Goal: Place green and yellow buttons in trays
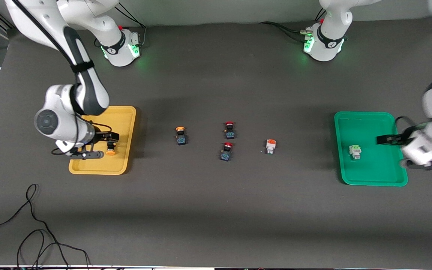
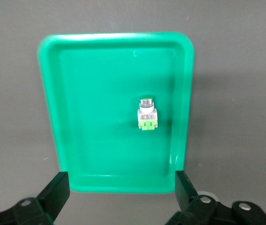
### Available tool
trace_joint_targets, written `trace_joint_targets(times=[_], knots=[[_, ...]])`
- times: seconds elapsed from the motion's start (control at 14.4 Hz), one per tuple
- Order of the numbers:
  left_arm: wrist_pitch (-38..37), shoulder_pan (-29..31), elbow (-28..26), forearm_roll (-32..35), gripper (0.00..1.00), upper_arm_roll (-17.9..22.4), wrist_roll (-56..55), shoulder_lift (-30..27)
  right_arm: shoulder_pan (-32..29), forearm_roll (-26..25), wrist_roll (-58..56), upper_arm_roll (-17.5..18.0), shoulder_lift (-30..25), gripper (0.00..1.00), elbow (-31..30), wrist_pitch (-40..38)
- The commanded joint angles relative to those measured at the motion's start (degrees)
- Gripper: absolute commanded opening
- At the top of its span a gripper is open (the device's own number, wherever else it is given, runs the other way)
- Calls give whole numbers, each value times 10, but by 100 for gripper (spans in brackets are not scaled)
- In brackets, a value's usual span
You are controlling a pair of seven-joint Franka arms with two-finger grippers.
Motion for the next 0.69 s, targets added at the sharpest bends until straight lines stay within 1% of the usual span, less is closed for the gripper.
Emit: trace_joint_targets(times=[0.0,0.07,0.14,0.21,0.28,0.42,0.56,0.62], knots=[[-10,-32,6,-3,100,-12,-12,14,41,24,81,-1,-17,100,73,-100],[-4,-58,-4,-6,100,-12,-43,14,60,42,108,-1,-17,100,92,-118],[17,-95,-18,-19,100,-12,-85,14,81,70,139,-1,-16,100,101,-118],[41,-135,-31,-26,100,-12,-126,16,104,97,162,-1,-11,100,103,-110],[56,-174,-36,-27,100,-12,-176,18,135,110,179,-2,-3,100,108,-95],[80,-250,-36,-28,100,-12,-271,27,181,111,242,-1,20,100,108,-41],[107,-300,-35,-29,100,-13,-337,28,214,111,253,-1,59,100,107,-3],[111,-318,-36,-29,100,-12,-353,28,217,111,253,0,77,100,103,17]])
